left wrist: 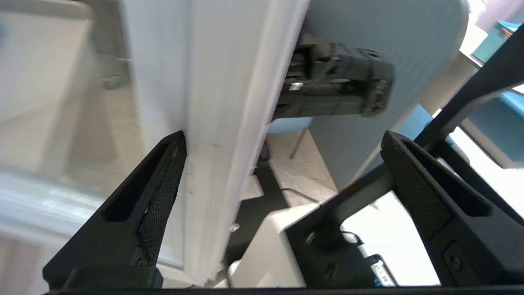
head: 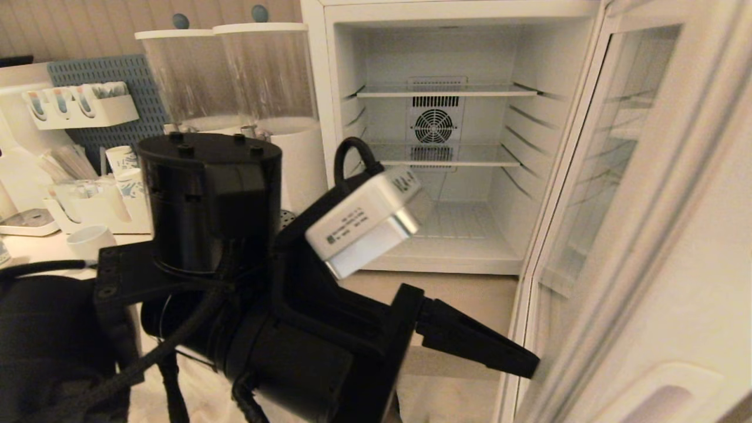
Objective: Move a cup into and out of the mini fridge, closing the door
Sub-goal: Open the freezer door
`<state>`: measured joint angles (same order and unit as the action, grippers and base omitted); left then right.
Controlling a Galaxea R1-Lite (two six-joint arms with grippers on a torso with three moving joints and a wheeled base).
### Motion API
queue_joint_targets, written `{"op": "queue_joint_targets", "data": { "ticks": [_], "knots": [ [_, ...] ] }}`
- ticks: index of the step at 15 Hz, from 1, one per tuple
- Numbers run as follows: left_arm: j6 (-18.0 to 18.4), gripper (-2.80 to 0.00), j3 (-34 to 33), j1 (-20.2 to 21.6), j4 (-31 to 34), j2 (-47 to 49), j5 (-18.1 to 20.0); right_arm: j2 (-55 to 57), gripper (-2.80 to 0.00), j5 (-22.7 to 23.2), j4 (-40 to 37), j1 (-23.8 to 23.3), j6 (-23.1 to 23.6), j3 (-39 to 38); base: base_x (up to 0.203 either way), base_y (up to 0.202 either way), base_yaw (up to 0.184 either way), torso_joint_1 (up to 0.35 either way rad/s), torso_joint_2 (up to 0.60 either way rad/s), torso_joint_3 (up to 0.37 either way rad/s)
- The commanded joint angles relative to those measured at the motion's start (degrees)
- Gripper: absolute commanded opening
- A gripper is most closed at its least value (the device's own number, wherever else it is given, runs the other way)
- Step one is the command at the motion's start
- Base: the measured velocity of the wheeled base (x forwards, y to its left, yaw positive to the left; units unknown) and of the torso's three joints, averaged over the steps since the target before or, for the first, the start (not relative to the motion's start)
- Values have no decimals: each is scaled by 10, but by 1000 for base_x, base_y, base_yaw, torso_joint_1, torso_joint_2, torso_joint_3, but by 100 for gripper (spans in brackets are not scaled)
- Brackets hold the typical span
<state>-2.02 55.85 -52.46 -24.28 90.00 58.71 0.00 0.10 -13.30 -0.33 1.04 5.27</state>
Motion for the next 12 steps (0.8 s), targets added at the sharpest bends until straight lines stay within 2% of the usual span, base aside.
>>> {"op": "queue_joint_targets", "data": {
  "ticks": [1, 5, 9, 10, 12],
  "knots": [
    [-2, 0, 8, -35, -2, 11, -11, 0, -280, 0, -1, 0, 0, 0, 0, 0, 0, 0, 0, 0],
    [-14, 0, 6, -59, -2, 11, -28, 0, -280, 0, -1, 0, 0, 0, 0, 0, 0, 0, 0, 0],
    [-10, 0, -20, -43, -3, -1, -45, 0, -280, 0, -1, -1, 0, 0, 0, 0, 0, 0, 0, 0],
    [-10, 0, -32, -6, -3, -11, -49, 0, -280, 0, -1, 0, 0, 0, 0, 0, 0, 0, 0, 0],
    [-10, 0, -61, 122, -1, -53, -58, 0, -280, 0, -1, 0, 0, 0, 0, 0, 0, 0, 0, 0]
  ]
}}
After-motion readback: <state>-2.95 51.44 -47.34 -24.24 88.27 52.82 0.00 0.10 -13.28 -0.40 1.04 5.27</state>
